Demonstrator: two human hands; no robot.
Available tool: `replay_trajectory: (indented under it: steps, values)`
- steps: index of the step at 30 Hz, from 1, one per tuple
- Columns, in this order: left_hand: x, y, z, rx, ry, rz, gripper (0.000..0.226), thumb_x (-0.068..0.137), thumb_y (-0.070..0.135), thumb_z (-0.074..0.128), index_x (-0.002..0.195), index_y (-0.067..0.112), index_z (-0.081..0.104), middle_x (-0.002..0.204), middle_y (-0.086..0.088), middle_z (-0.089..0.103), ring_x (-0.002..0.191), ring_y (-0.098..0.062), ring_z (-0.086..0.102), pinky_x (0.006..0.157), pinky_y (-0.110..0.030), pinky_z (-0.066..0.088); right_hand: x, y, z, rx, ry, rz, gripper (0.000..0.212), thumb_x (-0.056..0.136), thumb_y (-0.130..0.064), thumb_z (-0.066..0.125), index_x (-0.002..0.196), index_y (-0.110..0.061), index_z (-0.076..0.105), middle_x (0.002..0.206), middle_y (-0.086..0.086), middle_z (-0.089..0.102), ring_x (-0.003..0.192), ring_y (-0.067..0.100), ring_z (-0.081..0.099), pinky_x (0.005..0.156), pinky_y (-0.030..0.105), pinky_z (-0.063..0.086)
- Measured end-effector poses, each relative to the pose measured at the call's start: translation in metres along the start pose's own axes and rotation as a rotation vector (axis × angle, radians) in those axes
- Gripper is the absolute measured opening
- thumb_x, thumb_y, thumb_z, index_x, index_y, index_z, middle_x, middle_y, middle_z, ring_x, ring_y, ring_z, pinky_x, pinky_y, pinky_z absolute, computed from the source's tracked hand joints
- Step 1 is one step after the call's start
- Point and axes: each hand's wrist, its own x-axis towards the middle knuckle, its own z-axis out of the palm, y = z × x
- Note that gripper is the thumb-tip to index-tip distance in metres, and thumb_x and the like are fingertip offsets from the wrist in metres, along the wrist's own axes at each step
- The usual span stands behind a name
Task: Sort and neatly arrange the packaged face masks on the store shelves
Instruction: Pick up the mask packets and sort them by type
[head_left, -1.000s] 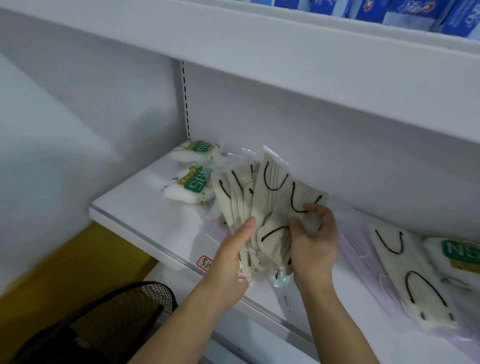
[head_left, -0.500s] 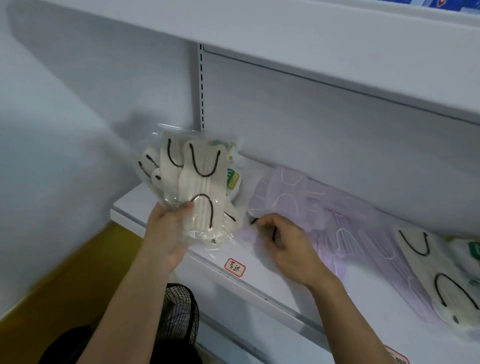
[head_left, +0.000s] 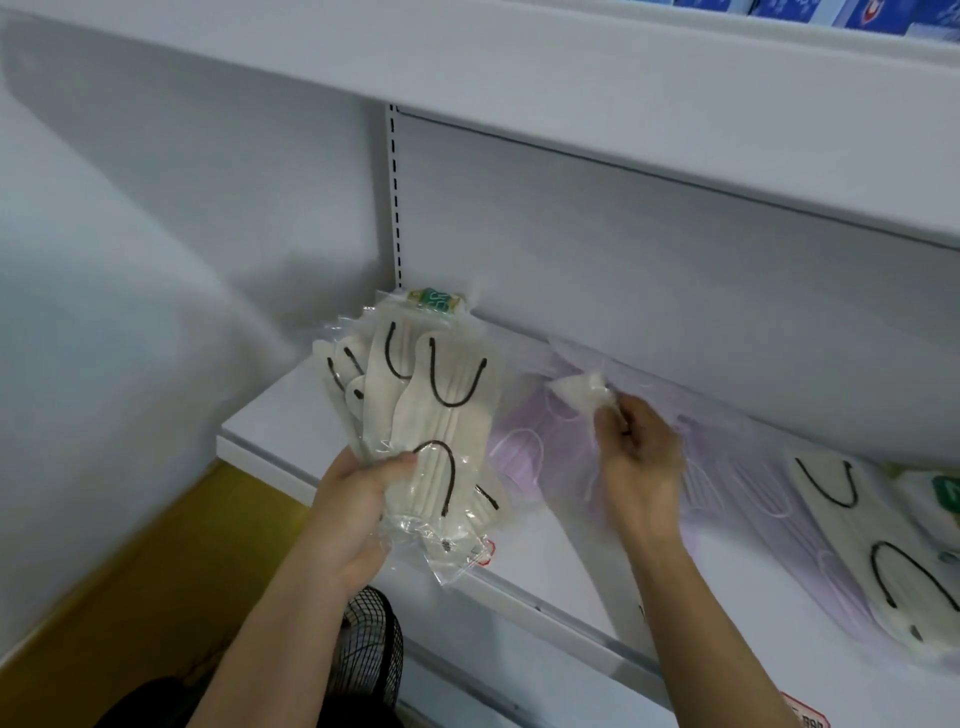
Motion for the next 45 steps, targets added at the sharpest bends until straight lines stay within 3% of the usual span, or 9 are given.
replay_trajectory:
  steps: [8, 13, 19, 22, 28, 32, 37, 42, 45]
  values:
    - [-0.024, -0.018, 0.066, -0.106, -0.324, -0.149, 0.035, 0.087, 0.033, 0.058, 0.09, 0.009, 0.083, 0.094, -0.016, 0.077, 0.082, -0.028, 0.076, 0.076, -0.039, 0.058, -0.053, -0.042, -0.037, 0.009, -0.349, -0.397, 0.034, 0.105, -0.043, 0.05, 0.115, -0.023, 0.076, 0.12, -0.016, 0.07, 0.121, 0.01, 0.062, 0.1, 0.032, 0.049]
    - [-0.032, -0.036, 0.102, -0.156, -0.46, -0.207, 0.033, 0.093, 0.024, 0.057, 0.08, 0.01, 0.084, 0.091, -0.016, 0.076, 0.077, -0.026, 0.075, 0.072, -0.037, 0.061, -0.057, -0.021, -0.079, -0.025, -0.257, -0.355, 0.02, 0.098, -0.02, 0.064, 0.113, -0.02, 0.077, 0.122, -0.014, 0.071, 0.127, 0.012, 0.059, 0.105, 0.033, 0.049]
    - [-0.054, -0.084, 0.161, 0.066, -0.574, -0.187, 0.027, 0.084, -0.002, 0.065, 0.109, -0.006, 0.074, 0.102, -0.029, 0.075, 0.089, -0.038, 0.076, 0.065, -0.04, 0.062, -0.077, -0.004, -0.148, 0.161, 0.241, 0.19, 0.072, 0.074, -0.028, 0.092, 0.133, -0.037, 0.053, 0.128, -0.016, 0.06, 0.115, 0.002, 0.062, 0.085, 0.021, 0.056]
    - [-0.077, -0.112, 0.199, 0.132, -0.691, -0.177, 0.025, 0.091, -0.007, 0.061, 0.112, -0.003, 0.073, 0.106, -0.026, 0.075, 0.097, -0.04, 0.075, 0.071, -0.043, 0.062, -0.091, 0.015, -0.202, 0.341, 0.254, 0.436, 0.094, 0.058, -0.049, 0.095, 0.14, -0.037, 0.051, 0.128, -0.001, 0.067, 0.111, 0.017, 0.07, 0.091, 0.04, 0.06]
    - [-0.149, -0.177, 0.267, 0.259, -0.83, -0.432, 0.029, 0.092, 0.016, 0.062, 0.113, 0.002, 0.075, 0.106, -0.022, 0.076, 0.097, -0.037, 0.075, 0.084, -0.047, 0.06, -0.148, 0.041, -0.309, 0.344, 0.483, 0.464, 0.02, 0.084, -0.012, 0.084, 0.097, -0.005, 0.071, 0.085, 0.015, 0.077, 0.077, 0.031, 0.076, 0.063, 0.04, 0.06]
    - [-0.206, -0.242, 0.316, 0.333, -0.844, -0.44, 0.027, 0.095, 0.013, 0.061, 0.116, 0.004, 0.074, 0.109, -0.021, 0.076, 0.099, -0.037, 0.075, 0.085, -0.048, 0.06, -0.192, 0.07, -0.383, 0.336, 0.746, 0.496, 0.017, 0.088, -0.017, 0.08, 0.096, -0.006, 0.069, 0.083, 0.014, 0.075, 0.075, 0.031, 0.073, 0.067, 0.043, 0.058]
    - [-0.293, -0.339, 0.373, 0.375, -0.891, -0.373, 0.032, 0.095, 0.012, 0.068, 0.126, 0.004, 0.067, 0.113, -0.019, 0.076, 0.103, -0.037, 0.074, 0.094, -0.053, 0.056, -0.251, 0.094, -0.495, 0.336, 0.65, 0.46, 0.009, 0.095, -0.01, 0.072, 0.102, -0.006, 0.075, 0.094, 0.011, 0.079, 0.09, 0.029, 0.077, 0.081, 0.045, 0.061]
    - [-0.385, -0.419, 0.43, 0.407, -0.977, -0.53, 0.035, 0.096, 0.02, 0.066, 0.129, 0.008, 0.068, 0.116, -0.017, 0.075, 0.104, -0.034, 0.073, 0.1, -0.054, 0.054, -0.316, 0.126, -0.592, 0.28, 0.982, 0.479, 0.027, 0.096, -0.01, 0.069, 0.072, 0.002, 0.065, 0.06, 0.001, 0.066, 0.055, 0.013, 0.063, 0.053, 0.026, 0.047]
    - [-0.448, -0.46, 0.46, 0.444, -1.049, -0.682, 0.038, 0.1, 0.029, 0.061, 0.132, 0.008, 0.066, 0.119, -0.017, 0.074, 0.109, -0.035, 0.073, 0.099, -0.053, 0.054, -0.364, 0.147, -0.645, 0.28, 1.226, 0.497, 0.053, 0.094, -0.03, 0.073, 0.08, 0.016, 0.051, 0.074, 0.038, 0.059, 0.062, 0.04, 0.062, 0.058, 0.047, 0.051]
